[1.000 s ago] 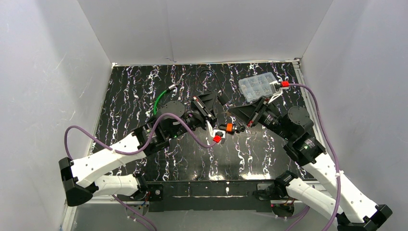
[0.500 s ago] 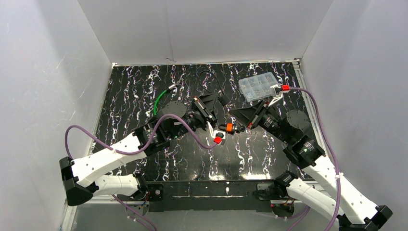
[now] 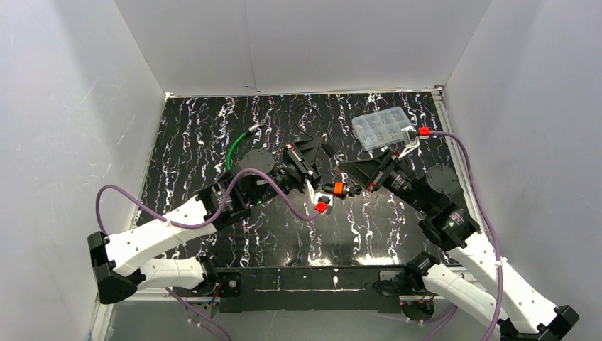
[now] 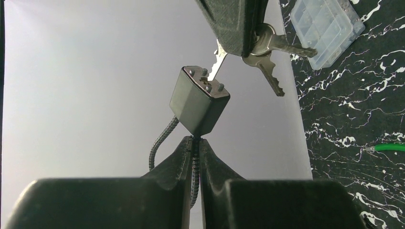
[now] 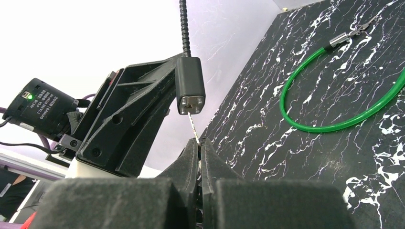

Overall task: Unlock with the key
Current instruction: Unlock the lock.

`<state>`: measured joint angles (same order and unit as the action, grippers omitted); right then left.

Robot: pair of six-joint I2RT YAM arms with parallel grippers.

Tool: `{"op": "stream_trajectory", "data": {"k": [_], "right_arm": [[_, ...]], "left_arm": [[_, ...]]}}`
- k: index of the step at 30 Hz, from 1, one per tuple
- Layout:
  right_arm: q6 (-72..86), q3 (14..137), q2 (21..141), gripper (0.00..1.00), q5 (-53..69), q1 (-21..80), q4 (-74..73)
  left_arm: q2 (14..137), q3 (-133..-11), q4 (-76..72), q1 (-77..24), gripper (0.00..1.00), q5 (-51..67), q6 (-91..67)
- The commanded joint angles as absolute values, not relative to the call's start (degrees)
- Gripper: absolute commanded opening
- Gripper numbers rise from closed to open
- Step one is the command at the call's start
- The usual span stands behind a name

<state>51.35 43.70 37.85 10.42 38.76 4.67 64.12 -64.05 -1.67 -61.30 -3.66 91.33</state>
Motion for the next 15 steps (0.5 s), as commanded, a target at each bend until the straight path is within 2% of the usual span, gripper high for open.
{"op": "stream_trajectory", "data": {"k": [1, 15], "right_arm": [[51.9, 43.9, 37.8, 0.01, 10.6, 39.0, 9.1], [51.4, 44.7, 39.1, 0.01, 9.5, 39.1, 9.2]], "left_arm": [[63.1, -64.0, -4.0, -61.6, 0.00, -3.8, 91.7], [62.3, -63.5, -4.6, -61.6, 0.00, -3.3, 92.3]]}}
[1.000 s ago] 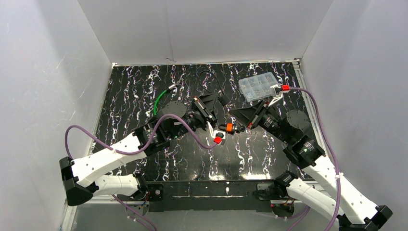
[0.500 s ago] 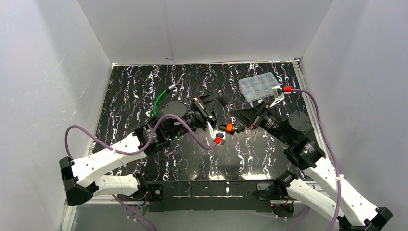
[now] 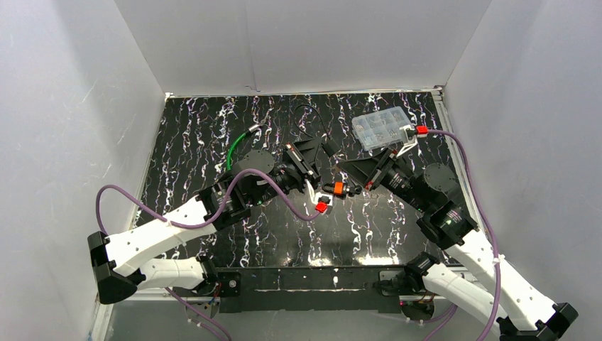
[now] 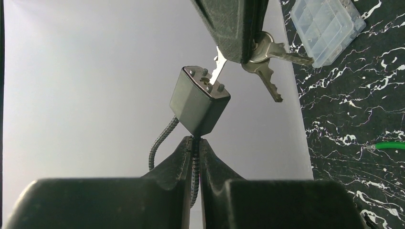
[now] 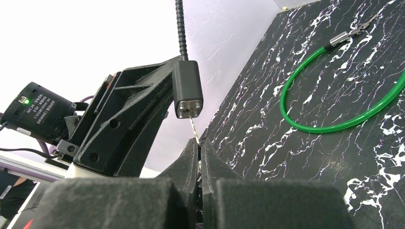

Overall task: Unlock with the key
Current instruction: Unlock the lock.

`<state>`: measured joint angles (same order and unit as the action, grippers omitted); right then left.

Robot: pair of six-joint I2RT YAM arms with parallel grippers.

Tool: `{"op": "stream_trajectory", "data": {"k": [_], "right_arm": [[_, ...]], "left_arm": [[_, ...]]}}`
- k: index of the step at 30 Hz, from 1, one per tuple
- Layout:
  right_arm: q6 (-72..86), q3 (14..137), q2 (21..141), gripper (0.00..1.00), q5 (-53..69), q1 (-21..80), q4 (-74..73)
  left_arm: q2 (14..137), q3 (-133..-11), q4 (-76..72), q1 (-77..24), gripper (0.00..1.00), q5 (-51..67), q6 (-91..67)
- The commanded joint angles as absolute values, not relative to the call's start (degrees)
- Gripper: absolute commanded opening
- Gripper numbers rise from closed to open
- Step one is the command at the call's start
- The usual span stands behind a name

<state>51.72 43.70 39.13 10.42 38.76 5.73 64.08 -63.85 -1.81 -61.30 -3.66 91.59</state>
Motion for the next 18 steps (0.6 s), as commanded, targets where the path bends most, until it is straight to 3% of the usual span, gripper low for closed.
{"op": "stream_trajectory", "data": {"k": [1, 18], "right_arm": [[51.2, 44.8, 39.1, 0.01, 9.4, 39.1, 9.2], [52.1, 45.8, 41.6, 0.01, 10.0, 39.1, 11.7]], "left_arm": [[62.3, -63.5, -4.7, -61.6, 0.00, -3.2, 92.3], [61.4, -62.5, -5.0, -61.6, 0.00, -2.7, 93.5]]}}
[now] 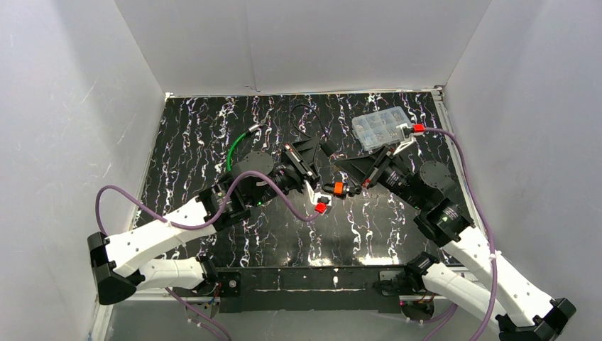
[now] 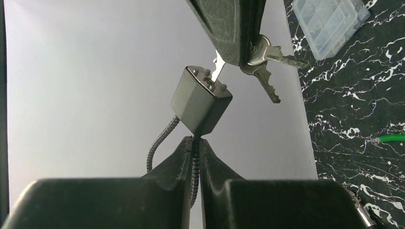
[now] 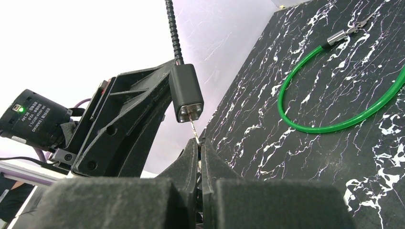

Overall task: Unlock with the key
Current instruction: Unlock the lock.

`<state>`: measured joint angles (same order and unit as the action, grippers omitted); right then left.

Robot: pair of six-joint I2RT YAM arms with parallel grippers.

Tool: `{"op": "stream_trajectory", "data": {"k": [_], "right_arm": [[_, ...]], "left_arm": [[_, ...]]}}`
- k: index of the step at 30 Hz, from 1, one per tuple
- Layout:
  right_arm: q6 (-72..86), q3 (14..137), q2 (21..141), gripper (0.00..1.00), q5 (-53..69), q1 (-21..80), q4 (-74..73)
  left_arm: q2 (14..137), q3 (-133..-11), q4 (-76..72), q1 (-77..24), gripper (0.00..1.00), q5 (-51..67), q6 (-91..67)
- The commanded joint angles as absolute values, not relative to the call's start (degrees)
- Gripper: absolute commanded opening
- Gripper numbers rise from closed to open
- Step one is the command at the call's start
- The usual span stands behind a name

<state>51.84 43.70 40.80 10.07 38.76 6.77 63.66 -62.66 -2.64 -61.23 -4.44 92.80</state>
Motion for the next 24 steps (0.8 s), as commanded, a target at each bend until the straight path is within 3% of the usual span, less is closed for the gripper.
{"op": "stream_trajectory", "data": {"k": [1, 13, 24], "right_arm": [[52.2, 45.7, 41.7, 0.01, 10.3, 39.1, 12.3], [53.2, 44.6, 43.6, 0.01, 11.6, 39.7, 20.7], [52.2, 46.9, 42.8, 0.01, 10.3, 40.1, 13.8]], "left_arm": [[61.4, -62.4, -5.1, -61.6, 0.00, -2.7, 93.5], [62.1, -62.6, -4.5, -63.5, 0.00, -3.6, 94.3], [61.8, -60.4, -5.5, -64.3, 0.00, -4.8, 102.0]]}}
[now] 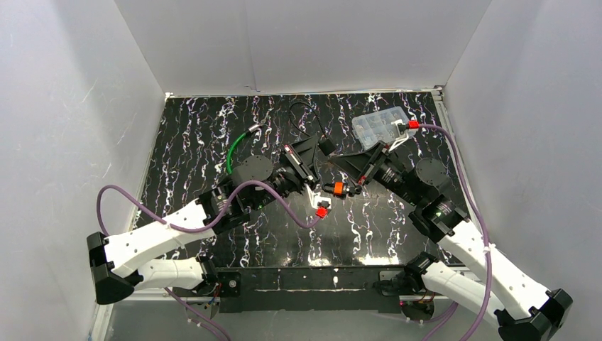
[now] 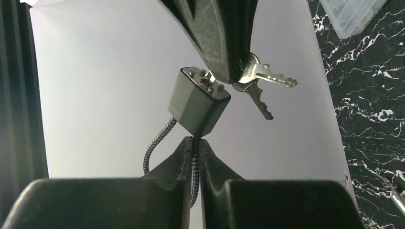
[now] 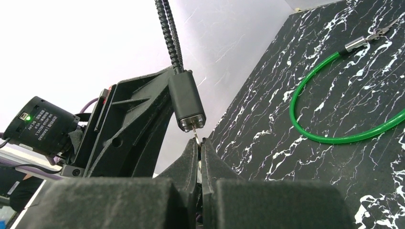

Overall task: Unlock with the key
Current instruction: Unlock the lock.

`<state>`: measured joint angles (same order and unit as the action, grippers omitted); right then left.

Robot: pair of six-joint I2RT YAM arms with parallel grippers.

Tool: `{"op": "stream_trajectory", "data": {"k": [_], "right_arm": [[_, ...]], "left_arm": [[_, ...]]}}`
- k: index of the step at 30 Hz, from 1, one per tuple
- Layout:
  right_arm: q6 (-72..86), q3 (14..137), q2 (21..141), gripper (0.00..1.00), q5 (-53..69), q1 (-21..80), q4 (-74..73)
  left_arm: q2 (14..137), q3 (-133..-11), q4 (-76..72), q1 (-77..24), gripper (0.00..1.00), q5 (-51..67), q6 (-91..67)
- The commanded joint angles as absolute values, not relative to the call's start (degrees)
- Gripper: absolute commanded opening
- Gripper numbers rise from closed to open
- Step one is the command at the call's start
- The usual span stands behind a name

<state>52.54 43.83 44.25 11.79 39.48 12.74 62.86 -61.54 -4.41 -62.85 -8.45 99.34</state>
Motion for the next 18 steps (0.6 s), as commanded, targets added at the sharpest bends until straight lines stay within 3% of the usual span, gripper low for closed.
{"op": "stream_trajectory", "data": {"k": [1, 18], "right_arm": [[52.2, 46.6, 42.4, 0.01, 10.1, 40.1, 13.9], [47.2, 51.2, 46.9, 0.01, 16.6, 40.3, 17.2]], "left_arm": [[61.8, -60.4, -5.3, -64.3, 0.00, -4.9, 101.8], [58.9, -57.3, -5.7, -67.9, 0.00, 5.0, 99.1]]}}
